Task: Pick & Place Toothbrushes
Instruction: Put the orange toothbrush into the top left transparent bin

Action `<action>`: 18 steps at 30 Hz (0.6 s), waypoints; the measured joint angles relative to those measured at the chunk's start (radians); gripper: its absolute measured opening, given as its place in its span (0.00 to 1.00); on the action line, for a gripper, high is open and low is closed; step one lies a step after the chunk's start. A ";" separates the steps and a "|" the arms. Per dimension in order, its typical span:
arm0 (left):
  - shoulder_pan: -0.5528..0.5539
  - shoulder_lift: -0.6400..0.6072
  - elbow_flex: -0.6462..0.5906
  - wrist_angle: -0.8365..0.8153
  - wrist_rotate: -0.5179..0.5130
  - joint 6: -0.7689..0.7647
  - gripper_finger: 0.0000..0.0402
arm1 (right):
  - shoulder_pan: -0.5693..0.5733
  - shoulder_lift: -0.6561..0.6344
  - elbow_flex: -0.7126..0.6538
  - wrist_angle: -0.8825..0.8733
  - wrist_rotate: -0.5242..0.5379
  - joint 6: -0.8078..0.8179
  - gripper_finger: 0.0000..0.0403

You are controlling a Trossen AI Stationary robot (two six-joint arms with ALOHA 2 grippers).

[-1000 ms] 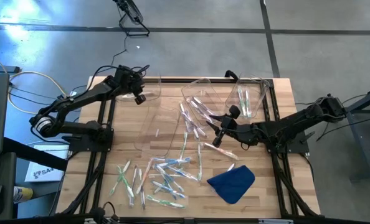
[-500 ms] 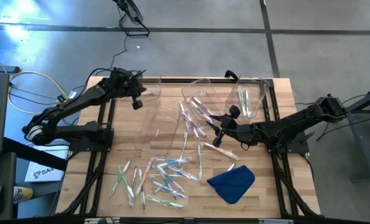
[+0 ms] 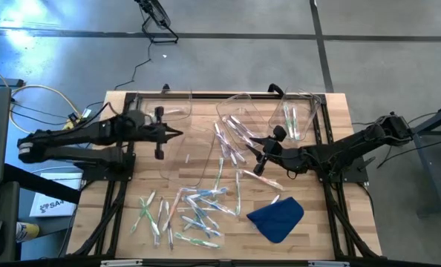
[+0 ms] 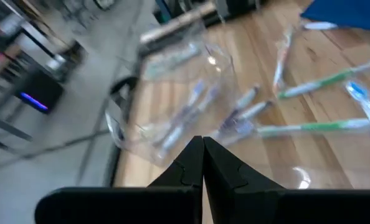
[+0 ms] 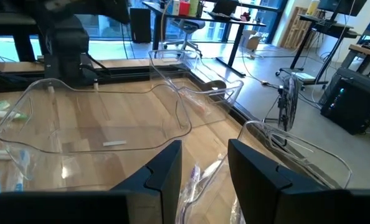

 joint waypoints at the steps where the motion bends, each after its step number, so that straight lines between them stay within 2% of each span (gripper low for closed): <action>1: -0.037 -0.005 0.000 0.013 -0.039 0.003 0.00 | 0.000 0.000 0.000 -0.004 0.000 0.001 0.30; 5: -0.159 -0.007 0.000 0.028 -0.190 0.011 0.00 | 0.000 0.000 0.000 -0.044 -0.045 0.020 0.30; 7: -0.199 -0.006 -0.001 0.027 -0.230 0.010 0.00 | -0.001 0.000 0.000 -0.091 -0.093 0.072 0.30; 13: -0.254 -0.006 -0.001 0.025 -0.241 0.004 0.00 | -0.025 0.000 0.000 -0.318 -0.309 0.254 0.27; 18: -0.257 -0.006 -0.001 0.025 -0.241 0.002 0.00 | -0.037 0.000 0.000 -0.474 -0.553 0.393 0.23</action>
